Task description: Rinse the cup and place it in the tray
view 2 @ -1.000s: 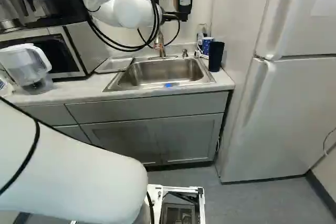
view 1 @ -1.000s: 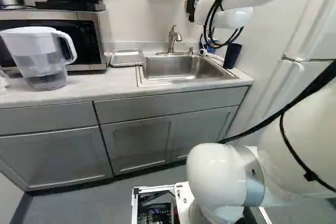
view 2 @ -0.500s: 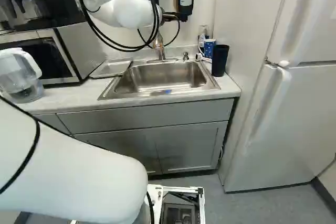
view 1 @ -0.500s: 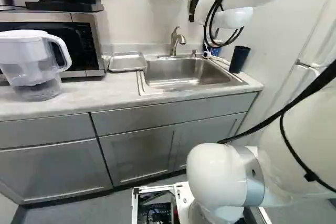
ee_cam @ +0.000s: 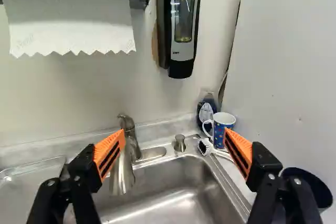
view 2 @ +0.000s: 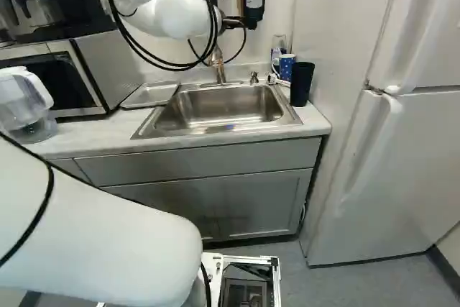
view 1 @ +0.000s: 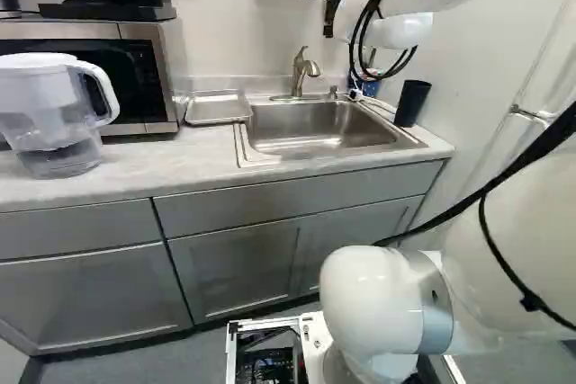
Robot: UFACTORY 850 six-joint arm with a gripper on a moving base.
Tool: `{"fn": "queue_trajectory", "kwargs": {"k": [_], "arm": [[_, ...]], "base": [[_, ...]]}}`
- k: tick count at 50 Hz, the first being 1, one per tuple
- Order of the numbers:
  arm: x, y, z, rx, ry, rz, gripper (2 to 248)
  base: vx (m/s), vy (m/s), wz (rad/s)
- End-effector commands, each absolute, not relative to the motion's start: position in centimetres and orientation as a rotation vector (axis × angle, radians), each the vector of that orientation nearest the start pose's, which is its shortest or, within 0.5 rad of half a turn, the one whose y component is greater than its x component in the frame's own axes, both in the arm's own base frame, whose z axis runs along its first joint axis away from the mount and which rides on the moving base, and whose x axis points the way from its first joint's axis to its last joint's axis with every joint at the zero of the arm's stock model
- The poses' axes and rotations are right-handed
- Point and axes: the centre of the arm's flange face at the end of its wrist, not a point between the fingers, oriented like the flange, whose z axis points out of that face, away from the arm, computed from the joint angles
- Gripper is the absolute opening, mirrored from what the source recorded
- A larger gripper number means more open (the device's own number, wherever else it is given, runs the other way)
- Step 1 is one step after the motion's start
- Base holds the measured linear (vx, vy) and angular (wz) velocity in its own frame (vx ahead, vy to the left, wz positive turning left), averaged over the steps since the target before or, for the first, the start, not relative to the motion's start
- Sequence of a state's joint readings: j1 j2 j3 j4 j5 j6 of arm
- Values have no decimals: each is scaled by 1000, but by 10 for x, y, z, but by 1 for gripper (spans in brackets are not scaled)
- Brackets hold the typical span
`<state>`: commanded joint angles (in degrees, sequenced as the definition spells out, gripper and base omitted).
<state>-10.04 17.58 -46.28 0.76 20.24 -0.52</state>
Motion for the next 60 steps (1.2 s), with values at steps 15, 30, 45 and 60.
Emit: {"fn": "queue_trajectory", "kwargs": {"k": [15,30,45,60], "arm": [[418,-74,674,-2416,220,-2176,247],[432,-75,675,-2425,216,-2162,247],[459,-75,675,-2445,206,-2129,247],[489,-71,675,-2462,185,-2091,247]], "base": [[0,0,0],[0,0,0],[0,0,0],[0,0,0]]}}
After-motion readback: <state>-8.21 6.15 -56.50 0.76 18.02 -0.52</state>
